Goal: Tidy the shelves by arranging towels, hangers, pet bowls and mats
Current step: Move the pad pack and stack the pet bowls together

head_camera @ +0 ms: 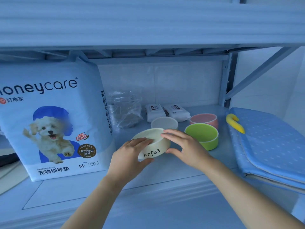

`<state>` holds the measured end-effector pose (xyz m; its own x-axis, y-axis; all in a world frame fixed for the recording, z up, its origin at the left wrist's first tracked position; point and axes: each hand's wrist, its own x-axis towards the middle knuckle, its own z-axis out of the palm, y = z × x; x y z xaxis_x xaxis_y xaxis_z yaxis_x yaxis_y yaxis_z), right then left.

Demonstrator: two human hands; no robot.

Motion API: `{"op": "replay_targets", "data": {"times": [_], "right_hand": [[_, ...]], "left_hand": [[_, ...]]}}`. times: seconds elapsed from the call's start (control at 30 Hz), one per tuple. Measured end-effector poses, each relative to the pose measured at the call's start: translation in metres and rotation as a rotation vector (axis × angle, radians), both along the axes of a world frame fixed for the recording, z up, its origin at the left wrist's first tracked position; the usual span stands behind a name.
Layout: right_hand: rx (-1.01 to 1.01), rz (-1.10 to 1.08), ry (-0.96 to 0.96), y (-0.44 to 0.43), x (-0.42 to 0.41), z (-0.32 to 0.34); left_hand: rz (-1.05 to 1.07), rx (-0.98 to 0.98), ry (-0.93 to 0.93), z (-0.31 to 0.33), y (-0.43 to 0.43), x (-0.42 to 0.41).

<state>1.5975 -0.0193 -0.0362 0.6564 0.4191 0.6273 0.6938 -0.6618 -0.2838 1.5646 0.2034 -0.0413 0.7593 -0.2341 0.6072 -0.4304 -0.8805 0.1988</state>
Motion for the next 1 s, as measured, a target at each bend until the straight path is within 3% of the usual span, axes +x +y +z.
{"op": "replay_targets", "data": {"times": [0.27,0.67,1.0], "right_hand": [[0.261,-0.016,-0.028,0.009,-0.005,0.011],[0.218,-0.002,-0.033,0.008,-0.006,0.009],[0.282,-0.001,-0.105,0.013,-0.002,0.023]], "left_hand": [[0.089,-0.083,0.012,0.015,-0.004,-0.009],[0.055,-0.088,0.013,0.028,-0.012,-0.010],[0.073,-0.230,0.036,0.048,-0.004,0.000]]}}
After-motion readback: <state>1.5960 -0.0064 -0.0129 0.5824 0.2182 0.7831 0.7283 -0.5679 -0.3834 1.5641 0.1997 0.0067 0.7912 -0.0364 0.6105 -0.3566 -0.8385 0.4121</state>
